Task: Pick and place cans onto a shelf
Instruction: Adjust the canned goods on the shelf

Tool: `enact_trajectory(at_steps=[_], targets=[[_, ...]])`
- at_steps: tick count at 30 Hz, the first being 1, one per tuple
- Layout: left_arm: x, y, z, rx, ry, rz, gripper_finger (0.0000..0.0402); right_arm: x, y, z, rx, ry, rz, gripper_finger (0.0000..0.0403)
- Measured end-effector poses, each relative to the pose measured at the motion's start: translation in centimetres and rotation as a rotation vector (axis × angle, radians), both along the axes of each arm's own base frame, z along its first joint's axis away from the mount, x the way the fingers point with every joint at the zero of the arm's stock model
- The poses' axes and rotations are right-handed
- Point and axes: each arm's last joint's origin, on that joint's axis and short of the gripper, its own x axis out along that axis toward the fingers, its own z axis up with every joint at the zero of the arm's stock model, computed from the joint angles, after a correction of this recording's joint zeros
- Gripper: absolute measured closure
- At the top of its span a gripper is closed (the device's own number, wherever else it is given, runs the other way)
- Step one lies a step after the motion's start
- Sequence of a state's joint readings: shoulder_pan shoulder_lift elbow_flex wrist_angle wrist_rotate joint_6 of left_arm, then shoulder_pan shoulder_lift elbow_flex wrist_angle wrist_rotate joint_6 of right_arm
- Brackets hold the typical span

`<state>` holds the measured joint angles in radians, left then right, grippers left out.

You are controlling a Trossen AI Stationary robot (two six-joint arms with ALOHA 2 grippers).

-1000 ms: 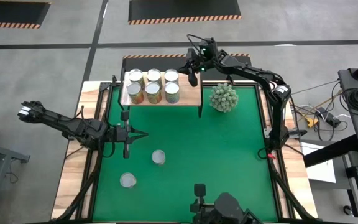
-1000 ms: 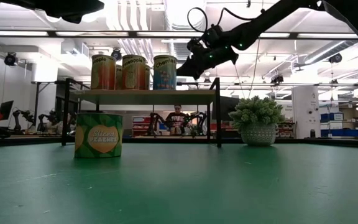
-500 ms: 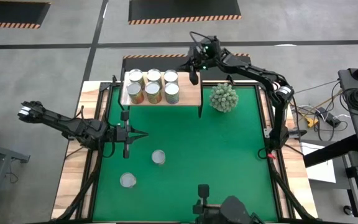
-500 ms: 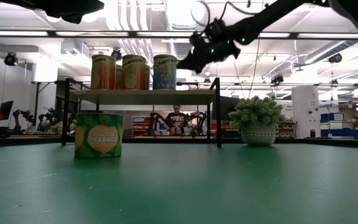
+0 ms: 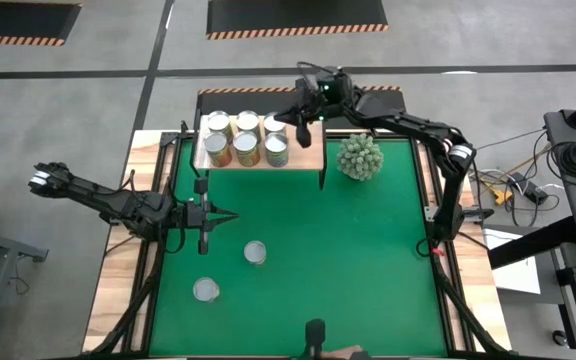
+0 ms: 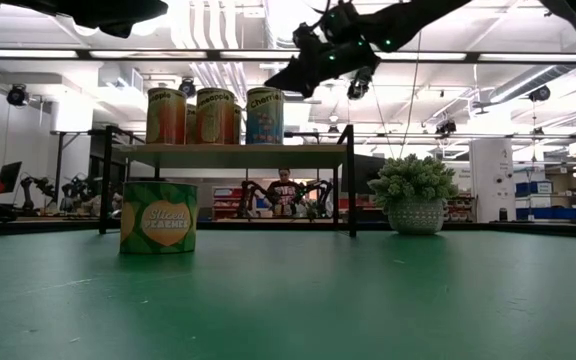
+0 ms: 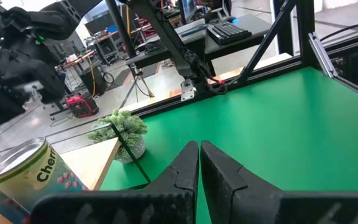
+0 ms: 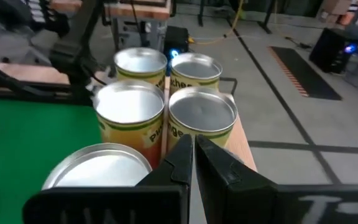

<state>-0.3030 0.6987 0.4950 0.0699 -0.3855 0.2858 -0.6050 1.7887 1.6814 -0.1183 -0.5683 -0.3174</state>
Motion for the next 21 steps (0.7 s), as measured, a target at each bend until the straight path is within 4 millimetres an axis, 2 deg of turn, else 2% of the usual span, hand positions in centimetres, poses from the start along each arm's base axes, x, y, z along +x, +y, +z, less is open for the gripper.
enact_trajectory(at_steps=[6,13,21], targets=[[0.0,0.0,0.0,0.000,0.000,0.000,0.0402,0.4,0.5,-0.3,-0.044,0.041,-0.063,0.0394],[0.0,0.0,0.0,0.000,-0.001,0.000,0.0402,0.1,0.7,-1.3,-0.009,0.142,-0.053,0.0394],[0.0,0.0,0.0,-0.001,-0.002,0.000,0.0402,-0.2,0.9,-1.2,-0.005,0.158,-0.049,0.0394]])
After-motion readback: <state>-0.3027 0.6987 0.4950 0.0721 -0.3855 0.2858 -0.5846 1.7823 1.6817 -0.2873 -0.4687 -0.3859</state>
